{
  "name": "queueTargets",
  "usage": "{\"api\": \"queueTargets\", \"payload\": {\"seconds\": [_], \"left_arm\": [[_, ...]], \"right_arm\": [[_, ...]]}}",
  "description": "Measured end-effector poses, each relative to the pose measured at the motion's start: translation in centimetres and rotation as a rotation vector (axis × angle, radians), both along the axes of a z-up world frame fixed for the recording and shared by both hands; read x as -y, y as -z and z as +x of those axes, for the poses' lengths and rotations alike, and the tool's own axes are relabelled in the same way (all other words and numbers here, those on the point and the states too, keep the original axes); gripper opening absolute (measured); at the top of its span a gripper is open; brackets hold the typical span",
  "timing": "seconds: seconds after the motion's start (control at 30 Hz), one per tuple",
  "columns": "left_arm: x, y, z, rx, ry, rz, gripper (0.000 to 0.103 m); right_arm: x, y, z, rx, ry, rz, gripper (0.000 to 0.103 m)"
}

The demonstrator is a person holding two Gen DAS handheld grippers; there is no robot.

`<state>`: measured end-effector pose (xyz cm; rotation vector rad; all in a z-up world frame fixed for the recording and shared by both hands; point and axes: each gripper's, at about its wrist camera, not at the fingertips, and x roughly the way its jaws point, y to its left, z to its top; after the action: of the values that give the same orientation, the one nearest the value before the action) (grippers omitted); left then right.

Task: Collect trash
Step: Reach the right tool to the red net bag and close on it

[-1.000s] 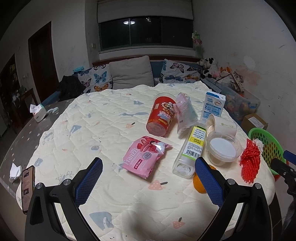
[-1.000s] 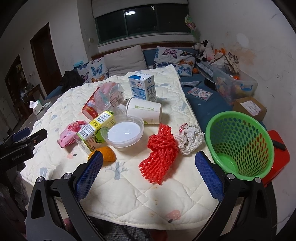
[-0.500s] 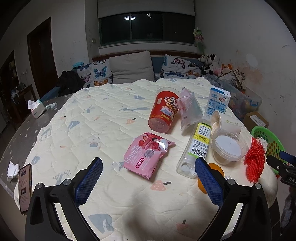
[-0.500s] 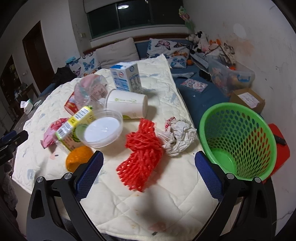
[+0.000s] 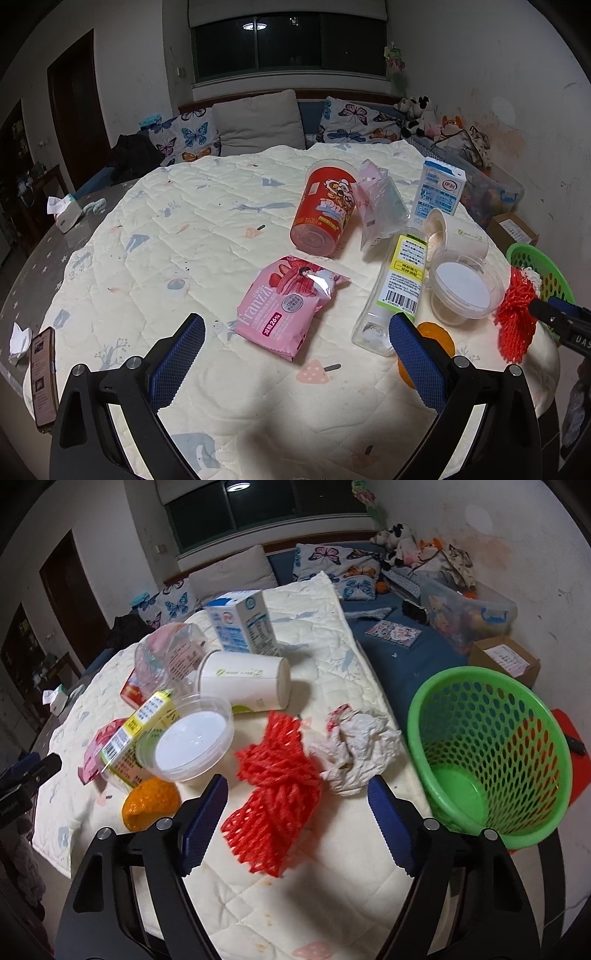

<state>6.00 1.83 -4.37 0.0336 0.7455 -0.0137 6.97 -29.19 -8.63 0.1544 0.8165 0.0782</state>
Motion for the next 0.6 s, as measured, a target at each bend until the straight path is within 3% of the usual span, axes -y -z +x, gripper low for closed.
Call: {"api": "queueTargets", "payload": {"seconds": [0.4,0.6], "left_arm": [[0.6,0.9,1.1,-0.027,0.029,-0.009,0.097],[1.3,1.1,1.9,-0.048,0.093,-0.036,0.096]], "right_arm": [[-1.0,2.1,1.3,-0.066,-0.044,0.044,0.062],[-1.0,2.9,2.3,-0.080,-0.052,0.065,0.045]]}}
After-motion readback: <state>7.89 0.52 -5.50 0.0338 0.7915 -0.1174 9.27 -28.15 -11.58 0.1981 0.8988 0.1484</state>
